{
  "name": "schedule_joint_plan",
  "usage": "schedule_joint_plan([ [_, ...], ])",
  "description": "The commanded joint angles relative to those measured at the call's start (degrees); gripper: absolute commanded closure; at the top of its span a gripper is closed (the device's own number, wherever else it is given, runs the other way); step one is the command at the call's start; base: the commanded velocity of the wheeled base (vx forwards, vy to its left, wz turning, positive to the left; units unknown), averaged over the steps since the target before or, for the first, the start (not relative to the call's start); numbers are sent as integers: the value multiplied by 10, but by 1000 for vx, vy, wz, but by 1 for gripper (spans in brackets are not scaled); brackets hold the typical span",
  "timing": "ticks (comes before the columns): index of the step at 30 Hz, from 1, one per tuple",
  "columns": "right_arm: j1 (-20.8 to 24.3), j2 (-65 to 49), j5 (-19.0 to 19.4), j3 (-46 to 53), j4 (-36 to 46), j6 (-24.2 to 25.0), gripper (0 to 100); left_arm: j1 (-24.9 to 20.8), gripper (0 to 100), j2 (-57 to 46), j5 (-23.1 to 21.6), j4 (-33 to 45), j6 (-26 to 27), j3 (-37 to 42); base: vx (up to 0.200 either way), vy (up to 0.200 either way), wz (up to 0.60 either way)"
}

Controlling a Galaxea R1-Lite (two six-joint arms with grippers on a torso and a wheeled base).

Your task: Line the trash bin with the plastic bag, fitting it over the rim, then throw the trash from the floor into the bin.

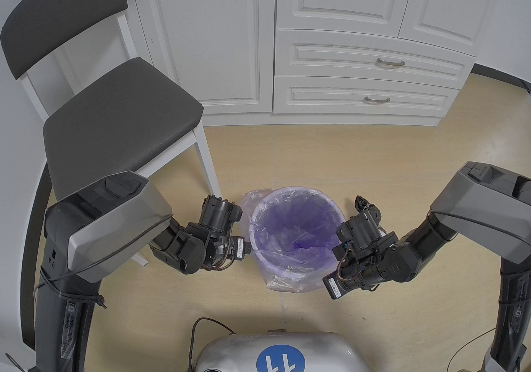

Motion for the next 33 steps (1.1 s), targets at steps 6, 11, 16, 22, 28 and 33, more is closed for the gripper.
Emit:
schedule_joint_plan([
  [6,-35,78,-44,-74,-2,39,100,-2,0,16,-1,-19,-2,-4,0,0,0],
  [11,-62,78,-44,-91,-2,40,100,-14,0,21,-1,-33,-4,0,0,0,0],
  [16,-89,92,-41,-118,-12,43,100,-27,0,32,-1,-33,-10,-4,0,0,0],
  [22,-98,114,-41,-125,-73,64,100,-28,0,48,1,-45,-20,-22,0,0,0],
  [28,-104,107,-35,-114,-79,62,100,-29,0,46,1,-42,-20,-16,0,0,0],
  [33,-119,78,-17,-76,-81,29,100,-29,0,39,1,-42,-15,3,0,0,0],
])
